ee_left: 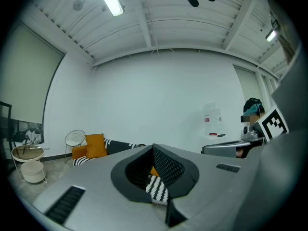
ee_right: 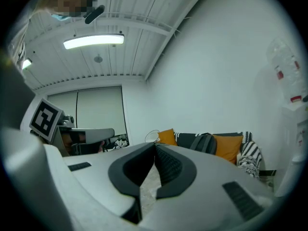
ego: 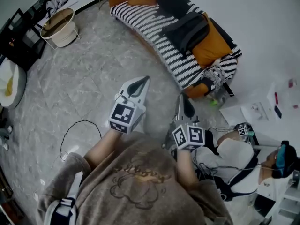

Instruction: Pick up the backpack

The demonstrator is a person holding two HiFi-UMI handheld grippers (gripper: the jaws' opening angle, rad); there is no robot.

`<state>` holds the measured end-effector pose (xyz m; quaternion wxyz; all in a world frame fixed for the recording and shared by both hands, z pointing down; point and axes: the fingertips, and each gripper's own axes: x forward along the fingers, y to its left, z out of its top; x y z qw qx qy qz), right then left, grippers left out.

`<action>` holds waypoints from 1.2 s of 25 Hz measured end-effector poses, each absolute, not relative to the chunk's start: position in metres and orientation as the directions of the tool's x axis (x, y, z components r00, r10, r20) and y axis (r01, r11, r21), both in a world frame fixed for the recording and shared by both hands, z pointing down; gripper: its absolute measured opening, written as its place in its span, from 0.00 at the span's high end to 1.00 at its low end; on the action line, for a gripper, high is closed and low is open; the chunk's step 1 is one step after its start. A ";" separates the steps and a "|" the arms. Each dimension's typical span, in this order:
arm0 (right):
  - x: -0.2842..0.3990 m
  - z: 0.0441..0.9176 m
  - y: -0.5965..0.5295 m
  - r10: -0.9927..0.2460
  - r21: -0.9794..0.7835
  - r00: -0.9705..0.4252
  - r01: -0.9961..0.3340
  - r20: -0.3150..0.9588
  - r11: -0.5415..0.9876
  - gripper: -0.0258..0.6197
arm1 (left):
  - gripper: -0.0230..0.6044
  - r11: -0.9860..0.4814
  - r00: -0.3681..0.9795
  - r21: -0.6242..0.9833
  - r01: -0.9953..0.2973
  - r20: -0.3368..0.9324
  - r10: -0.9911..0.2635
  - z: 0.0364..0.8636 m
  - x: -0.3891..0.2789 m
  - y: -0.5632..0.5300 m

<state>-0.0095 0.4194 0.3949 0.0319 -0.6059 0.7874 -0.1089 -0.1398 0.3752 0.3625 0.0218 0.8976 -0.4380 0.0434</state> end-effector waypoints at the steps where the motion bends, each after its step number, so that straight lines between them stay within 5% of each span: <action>1: -0.007 0.396 0.414 -0.961 -0.211 -0.262 -0.948 0.086 0.239 0.95 | 0.96 -0.617 0.615 0.004 -0.787 0.098 -0.783 0.363 -0.137 0.369; 30: 0.017 0.389 0.167 -0.967 -0.219 -0.231 -0.954 0.104 0.204 0.95 | 0.96 -0.691 0.688 0.011 -0.723 0.108 -0.718 0.356 -0.093 0.116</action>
